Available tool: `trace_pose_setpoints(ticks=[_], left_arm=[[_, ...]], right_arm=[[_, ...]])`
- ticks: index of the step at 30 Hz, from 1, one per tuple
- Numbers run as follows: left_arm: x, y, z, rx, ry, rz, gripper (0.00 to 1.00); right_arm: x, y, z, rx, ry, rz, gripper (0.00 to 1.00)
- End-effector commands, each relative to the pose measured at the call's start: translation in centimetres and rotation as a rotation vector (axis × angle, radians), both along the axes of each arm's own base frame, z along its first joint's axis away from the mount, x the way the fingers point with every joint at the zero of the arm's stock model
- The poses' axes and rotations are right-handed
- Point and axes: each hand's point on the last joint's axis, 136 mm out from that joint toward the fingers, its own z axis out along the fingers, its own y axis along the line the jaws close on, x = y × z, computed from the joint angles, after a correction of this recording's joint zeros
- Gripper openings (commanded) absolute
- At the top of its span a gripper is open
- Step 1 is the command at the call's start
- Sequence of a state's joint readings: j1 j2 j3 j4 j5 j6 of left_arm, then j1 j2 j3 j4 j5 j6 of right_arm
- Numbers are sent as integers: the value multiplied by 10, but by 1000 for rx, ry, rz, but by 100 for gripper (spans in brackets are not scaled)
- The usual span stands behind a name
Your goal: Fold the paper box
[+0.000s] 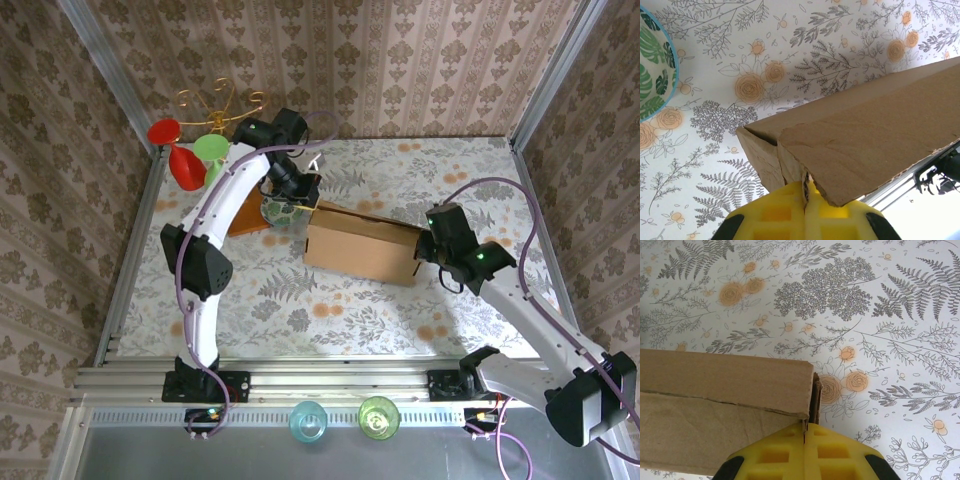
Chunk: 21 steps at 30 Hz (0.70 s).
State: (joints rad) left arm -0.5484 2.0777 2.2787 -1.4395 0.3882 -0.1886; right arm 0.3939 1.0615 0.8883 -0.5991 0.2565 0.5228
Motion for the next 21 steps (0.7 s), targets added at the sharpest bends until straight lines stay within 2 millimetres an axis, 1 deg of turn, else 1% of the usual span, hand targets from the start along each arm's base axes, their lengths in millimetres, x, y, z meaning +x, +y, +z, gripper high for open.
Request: trace_pose_setpoints(ticks=[1, 4, 14, 21], left_arm=[[-10, -2, 6, -29, 58, 3, 0], [-10, -1, 8, -35, 75, 11, 0], [-13, 1, 6, -41, 148, 59, 0], [-12, 0, 8, -46, 148, 76, 0]], right_arm=[[-3, 1, -1, -28, 29, 12, 0], [-4, 0, -5, -31, 40, 8, 0], [0, 0, -6, -59, 57, 20, 0], [4, 6, 0, -45, 62, 31, 0]])
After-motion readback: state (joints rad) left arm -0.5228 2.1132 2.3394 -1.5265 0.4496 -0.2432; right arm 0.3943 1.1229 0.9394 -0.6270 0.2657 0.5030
